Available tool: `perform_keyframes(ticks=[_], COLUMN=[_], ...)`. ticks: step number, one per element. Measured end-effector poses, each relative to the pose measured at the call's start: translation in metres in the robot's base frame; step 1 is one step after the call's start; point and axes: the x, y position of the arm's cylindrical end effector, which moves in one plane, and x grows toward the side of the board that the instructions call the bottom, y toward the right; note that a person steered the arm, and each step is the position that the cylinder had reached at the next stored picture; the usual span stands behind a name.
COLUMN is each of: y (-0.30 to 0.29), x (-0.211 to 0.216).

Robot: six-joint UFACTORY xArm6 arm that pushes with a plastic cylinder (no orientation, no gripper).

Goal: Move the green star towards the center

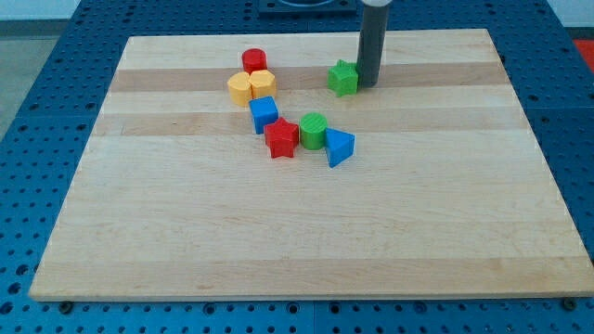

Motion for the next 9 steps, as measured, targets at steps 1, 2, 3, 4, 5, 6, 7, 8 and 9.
perform_keyframes(ticks=[1, 2, 3, 4, 5, 6, 7, 8, 9], y=[-0.004, 0.006, 0.022, 0.033, 0.016, -0.015, -0.017, -0.017, -0.017], x=[0.021, 0.010, 0.002, -0.021, -0.051, -0.054, -0.041, -0.020, -0.001])
